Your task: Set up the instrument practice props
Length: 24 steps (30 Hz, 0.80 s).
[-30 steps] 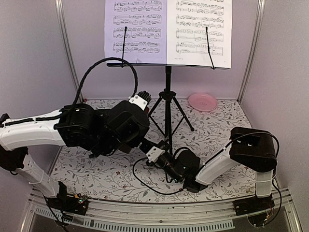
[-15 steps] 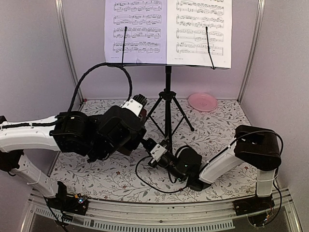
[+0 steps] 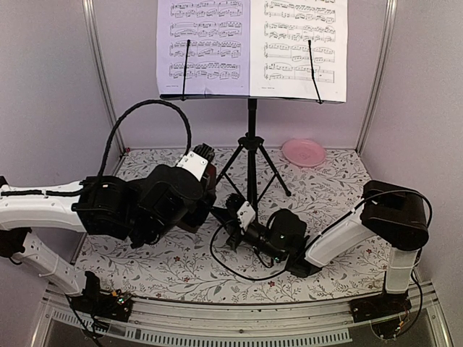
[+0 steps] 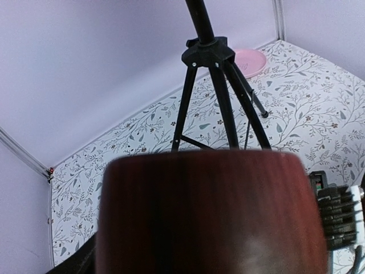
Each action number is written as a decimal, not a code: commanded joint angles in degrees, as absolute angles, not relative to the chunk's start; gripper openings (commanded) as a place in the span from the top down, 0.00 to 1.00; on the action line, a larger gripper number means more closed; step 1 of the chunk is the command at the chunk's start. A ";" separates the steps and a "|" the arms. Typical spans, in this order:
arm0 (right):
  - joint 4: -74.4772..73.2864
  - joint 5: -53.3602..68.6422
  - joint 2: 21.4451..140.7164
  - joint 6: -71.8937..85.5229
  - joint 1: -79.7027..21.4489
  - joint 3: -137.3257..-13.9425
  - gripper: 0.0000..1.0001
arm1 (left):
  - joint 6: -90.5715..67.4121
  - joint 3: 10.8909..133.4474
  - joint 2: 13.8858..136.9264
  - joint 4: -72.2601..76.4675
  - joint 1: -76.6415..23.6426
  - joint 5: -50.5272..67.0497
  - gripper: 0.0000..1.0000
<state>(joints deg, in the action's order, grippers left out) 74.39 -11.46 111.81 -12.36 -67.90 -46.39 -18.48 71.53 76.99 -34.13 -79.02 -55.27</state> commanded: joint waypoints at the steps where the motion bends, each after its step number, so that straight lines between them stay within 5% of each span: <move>1: 76.87 -9.72 108.00 -4.39 -65.82 -46.07 1.00 | -17.45 71.07 74.79 -31.22 -79.80 -57.24 0.86; 22: 74.78 -6.54 105.46 3.32 -63.50 -44.94 1.00 | -18.28 67.07 72.68 -27.17 -79.30 -56.10 0.88; 24: 73.97 -5.11 104.83 2.21 -63.54 -44.28 0.93 | -18.19 66.53 72.47 -26.33 -78.49 -55.36 0.88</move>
